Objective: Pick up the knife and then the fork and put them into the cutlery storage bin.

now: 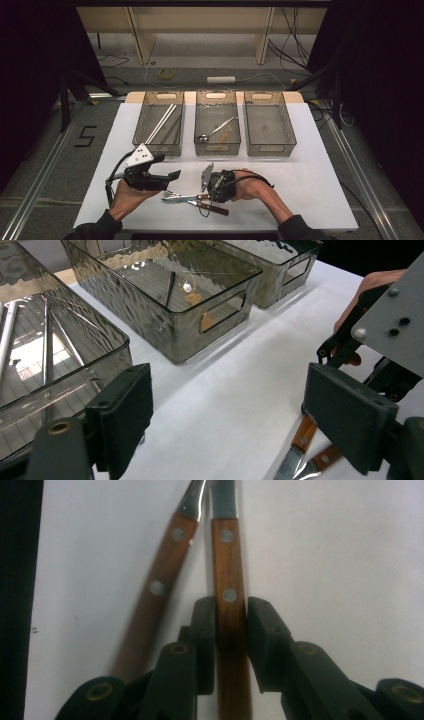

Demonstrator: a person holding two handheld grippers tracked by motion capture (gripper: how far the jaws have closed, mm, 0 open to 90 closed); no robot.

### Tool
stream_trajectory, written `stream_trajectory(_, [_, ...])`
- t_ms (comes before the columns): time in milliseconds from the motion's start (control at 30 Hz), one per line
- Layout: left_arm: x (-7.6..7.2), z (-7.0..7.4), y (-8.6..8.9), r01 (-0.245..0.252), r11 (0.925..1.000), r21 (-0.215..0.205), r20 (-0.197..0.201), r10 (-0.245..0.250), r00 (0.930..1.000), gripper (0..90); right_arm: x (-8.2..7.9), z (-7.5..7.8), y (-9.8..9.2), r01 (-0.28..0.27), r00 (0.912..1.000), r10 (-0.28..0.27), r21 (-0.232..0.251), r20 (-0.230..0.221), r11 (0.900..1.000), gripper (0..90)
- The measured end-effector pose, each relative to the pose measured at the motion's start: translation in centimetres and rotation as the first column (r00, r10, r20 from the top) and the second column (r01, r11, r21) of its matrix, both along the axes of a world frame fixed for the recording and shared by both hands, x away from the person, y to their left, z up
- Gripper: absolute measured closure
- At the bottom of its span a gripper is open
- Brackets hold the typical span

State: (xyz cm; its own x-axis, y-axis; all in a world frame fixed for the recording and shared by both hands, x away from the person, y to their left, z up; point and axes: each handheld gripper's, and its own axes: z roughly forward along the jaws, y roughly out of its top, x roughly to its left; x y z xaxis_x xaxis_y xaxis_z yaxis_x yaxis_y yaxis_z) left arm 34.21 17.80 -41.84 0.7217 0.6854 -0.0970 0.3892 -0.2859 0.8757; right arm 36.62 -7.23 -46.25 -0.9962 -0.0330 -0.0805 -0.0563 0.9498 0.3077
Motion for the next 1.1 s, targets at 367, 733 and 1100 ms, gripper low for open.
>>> stream_trajectory(367, [0.0,0.0,0.0,0.000,1.0000,0.002,-0.002,0.000,1.0000,19.5,0.0,-0.1,-0.5,-0.002,1.0000,0.002,0.037,-0.002,0.999,76.4])
stream_trajectory(733, [0.1,0.1,0.4,-0.013,0.9998,-0.016,0.004,0.013,0.9999,19.5,-0.1,0.7,-1.3,0.043,0.9991,-0.043,0.122,-0.003,0.992,76.6])
stream_trajectory(1100, [0.2,0.6,1.4,-0.048,0.9962,-0.073,0.021,0.050,0.9985,18.7,0.5,1.3,-2.6,0.156,0.9872,-0.146,0.205,-0.065,0.966,76.6])
